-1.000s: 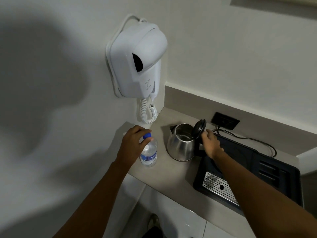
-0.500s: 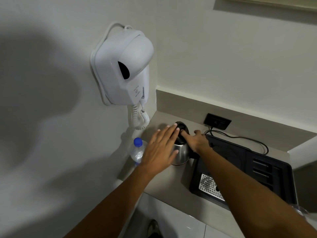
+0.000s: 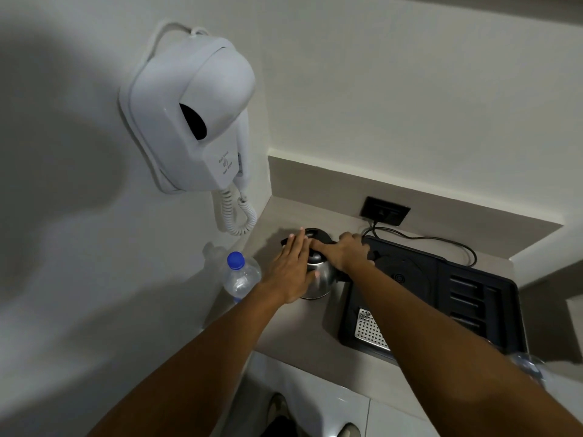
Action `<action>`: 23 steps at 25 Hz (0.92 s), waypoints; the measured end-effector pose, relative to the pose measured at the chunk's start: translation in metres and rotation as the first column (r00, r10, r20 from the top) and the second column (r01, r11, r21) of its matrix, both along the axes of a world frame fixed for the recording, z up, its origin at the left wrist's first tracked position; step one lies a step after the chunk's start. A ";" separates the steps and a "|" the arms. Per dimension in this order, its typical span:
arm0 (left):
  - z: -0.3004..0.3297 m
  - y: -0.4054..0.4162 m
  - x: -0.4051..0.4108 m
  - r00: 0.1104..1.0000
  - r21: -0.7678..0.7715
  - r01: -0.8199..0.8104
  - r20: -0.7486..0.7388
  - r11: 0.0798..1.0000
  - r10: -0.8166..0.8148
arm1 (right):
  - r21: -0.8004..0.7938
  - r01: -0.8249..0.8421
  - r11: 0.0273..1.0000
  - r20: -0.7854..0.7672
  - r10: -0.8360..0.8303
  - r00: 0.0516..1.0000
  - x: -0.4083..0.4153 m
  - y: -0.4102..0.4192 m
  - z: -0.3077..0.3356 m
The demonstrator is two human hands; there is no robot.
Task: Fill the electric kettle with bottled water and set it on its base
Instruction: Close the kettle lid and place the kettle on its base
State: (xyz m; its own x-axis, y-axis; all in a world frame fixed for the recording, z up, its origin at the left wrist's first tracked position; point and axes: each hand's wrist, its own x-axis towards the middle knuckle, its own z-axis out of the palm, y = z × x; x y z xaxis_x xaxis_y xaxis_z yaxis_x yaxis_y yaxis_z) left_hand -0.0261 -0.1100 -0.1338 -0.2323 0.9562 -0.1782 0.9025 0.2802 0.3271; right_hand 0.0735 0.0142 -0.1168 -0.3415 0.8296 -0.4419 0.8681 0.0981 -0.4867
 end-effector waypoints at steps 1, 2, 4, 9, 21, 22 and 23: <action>-0.001 0.001 0.000 1.000 0.003 0.001 -0.019 1.000 -0.001 | 0.021 -0.052 0.998 -0.035 0.052 0.998 0.005 0.001 -0.002; -0.001 0.002 0.000 0.999 0.007 0.001 -0.047 1.000 0.000 | 0.035 -0.108 0.994 -0.083 0.110 0.990 0.010 0.003 -0.003; -0.001 0.004 -0.001 0.993 0.023 0.000 -0.114 1.000 0.003 | 0.029 -0.221 0.975 -0.191 0.222 0.956 0.026 0.011 -0.004; 0.002 0.012 -0.002 0.973 0.099 0.009 -0.229 0.995 0.014 | 0.029 -0.510 0.860 -0.099 0.510 0.854 0.050 0.025 0.001; 0.046 0.046 0.040 0.996 0.371 0.051 -0.086 0.927 -0.020 | 0.285 -0.501 0.817 -0.196 0.561 0.804 0.117 0.057 0.049; 0.049 0.053 0.047 0.995 0.378 0.064 -0.094 0.924 -0.031 | 0.297 -0.491 0.819 -0.197 0.556 0.808 0.128 0.062 0.051; 0.050 0.060 0.056 0.993 0.381 0.086 -0.104 0.921 -0.050 | 0.309 -0.478 0.822 -0.193 0.547 0.815 0.140 0.067 0.052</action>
